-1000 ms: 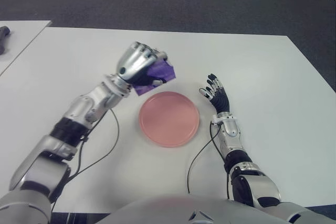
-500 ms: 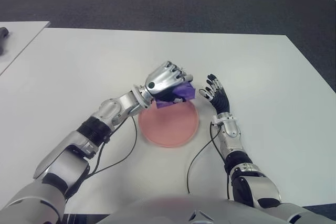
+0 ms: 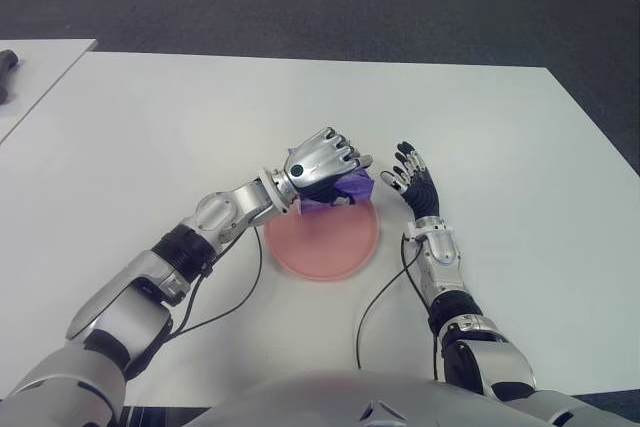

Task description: Put the tissue paper into the plate.

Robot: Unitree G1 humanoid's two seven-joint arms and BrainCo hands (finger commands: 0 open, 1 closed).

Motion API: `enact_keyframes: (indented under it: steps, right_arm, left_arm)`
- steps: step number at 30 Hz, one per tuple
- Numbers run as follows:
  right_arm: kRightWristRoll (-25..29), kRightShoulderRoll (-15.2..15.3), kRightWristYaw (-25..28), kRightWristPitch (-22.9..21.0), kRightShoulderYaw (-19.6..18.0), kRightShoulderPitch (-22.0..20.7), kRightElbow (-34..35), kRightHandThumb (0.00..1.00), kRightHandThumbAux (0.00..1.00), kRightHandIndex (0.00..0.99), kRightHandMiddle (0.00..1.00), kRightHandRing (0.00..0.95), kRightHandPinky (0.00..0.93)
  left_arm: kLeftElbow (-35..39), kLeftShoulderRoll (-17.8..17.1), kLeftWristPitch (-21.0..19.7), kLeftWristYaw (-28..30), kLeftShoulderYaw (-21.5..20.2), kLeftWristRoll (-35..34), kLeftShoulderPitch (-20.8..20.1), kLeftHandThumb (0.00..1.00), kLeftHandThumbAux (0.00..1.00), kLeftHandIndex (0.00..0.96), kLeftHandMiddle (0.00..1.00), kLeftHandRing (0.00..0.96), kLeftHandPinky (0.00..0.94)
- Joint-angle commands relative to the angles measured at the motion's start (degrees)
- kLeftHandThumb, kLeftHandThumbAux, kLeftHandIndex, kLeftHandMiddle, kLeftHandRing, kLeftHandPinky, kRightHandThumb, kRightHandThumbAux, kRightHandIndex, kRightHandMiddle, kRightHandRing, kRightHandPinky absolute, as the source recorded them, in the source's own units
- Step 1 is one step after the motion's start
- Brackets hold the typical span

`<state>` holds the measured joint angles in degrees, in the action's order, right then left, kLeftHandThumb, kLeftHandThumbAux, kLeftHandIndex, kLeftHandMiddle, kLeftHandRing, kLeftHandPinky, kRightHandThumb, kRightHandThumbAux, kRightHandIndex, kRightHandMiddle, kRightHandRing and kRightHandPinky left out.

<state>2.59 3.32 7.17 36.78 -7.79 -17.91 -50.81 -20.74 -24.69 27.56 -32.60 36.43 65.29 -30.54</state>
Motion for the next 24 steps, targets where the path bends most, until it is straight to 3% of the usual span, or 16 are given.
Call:
enact_keyframes:
  steps: [1,15,24]
  right_arm:
    - [0.8,-0.5,0.4,-2.7,-0.2,4.6,-2.5,0.118,0.674,0.017,0.019,0.018,0.06]
    - [1.2,-0.1,1.0,-2.8,-0.4,5.1,-1.9,0.118,0.674,0.017,0.019,0.018,0.06]
    - [1.6,0.3,1.4,-2.9,-0.4,5.3,-1.7,0.118,0.674,0.017,0.019,0.018,0.06]
  left_arm:
    - [-2.2,0.9,0.7,1.5,1.8,0.2,-0.6,0.739,0.695,0.444,0.829,0.836,0.839]
    - [-3.2,1.0,1.4,1.7,3.9,0.9,-1.2,0.728,0.698,0.444,0.817,0.822,0.828]
    - [-0.9,0.4,3.7,7.7,3.3,-2.6,-0.1,0.731,0.698,0.444,0.82,0.825,0.833]
